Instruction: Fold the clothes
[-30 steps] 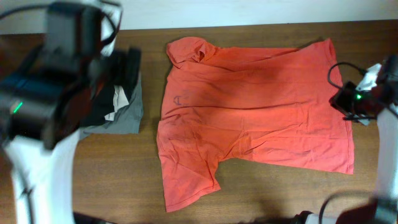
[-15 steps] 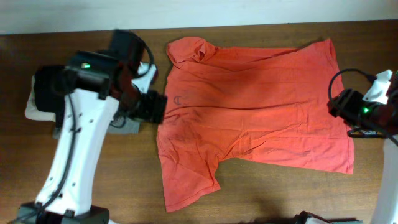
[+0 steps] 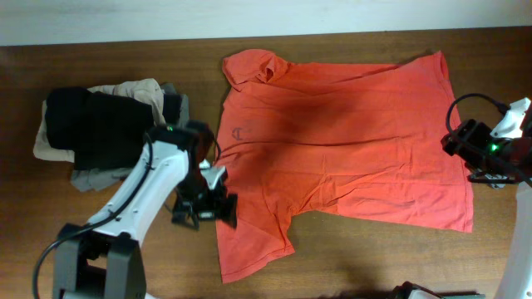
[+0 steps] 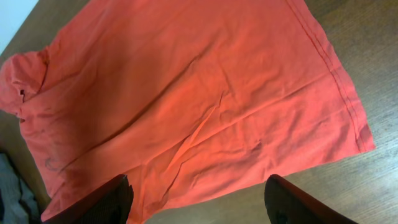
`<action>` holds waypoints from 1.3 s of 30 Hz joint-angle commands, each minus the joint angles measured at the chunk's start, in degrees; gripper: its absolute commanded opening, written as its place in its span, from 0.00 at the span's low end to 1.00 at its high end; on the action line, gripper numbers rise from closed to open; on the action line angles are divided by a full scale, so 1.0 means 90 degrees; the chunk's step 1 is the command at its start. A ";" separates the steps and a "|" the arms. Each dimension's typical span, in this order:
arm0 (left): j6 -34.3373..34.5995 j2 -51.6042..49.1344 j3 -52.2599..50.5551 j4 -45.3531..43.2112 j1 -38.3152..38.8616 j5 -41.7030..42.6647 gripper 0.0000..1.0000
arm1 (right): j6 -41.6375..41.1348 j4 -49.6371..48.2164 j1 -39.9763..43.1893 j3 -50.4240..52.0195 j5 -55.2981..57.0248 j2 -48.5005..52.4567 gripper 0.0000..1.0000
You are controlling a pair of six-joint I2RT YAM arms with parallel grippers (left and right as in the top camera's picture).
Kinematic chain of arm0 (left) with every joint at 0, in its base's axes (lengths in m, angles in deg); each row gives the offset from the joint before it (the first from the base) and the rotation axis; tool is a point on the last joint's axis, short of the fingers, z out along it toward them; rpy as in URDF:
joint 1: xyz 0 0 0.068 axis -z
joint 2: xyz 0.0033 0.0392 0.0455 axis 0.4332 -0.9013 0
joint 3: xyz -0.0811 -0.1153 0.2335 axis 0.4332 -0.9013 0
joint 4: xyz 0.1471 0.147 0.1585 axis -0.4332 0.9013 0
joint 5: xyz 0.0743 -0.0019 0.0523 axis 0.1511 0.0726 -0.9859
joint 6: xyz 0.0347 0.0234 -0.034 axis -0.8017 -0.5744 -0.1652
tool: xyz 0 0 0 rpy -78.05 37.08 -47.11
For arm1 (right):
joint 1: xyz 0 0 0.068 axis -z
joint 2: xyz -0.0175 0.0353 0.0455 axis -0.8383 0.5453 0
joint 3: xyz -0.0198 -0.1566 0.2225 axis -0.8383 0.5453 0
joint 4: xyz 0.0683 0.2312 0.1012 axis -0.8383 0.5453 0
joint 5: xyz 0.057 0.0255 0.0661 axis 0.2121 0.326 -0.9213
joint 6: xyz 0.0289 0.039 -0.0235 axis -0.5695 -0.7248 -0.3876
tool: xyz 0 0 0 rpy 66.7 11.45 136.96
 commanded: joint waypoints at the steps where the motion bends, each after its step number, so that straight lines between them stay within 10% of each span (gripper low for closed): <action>1: 0.0056 0.0029 -0.0680 -0.0321 0.0270 0.0476 0.82 | -0.0027 -0.0044 0.0022 -0.0012 0.0085 -0.0010 0.73; 17: 0.0840 0.0029 -0.2497 -0.2829 0.1824 -0.0289 0.74 | -0.0024 -0.0041 0.0022 -0.0012 0.0080 0.0243 0.73; 31: 0.0964 0.0092 -0.2562 -0.2987 0.1836 -0.0291 0.03 | -0.0027 -0.0029 0.0022 -0.0012 0.0083 0.0243 0.74; 39: 0.1178 0.1258 -0.2278 -0.2300 0.1834 -0.0260 0.01 | -0.0027 -0.0027 0.0022 -0.0012 0.0080 0.0243 0.74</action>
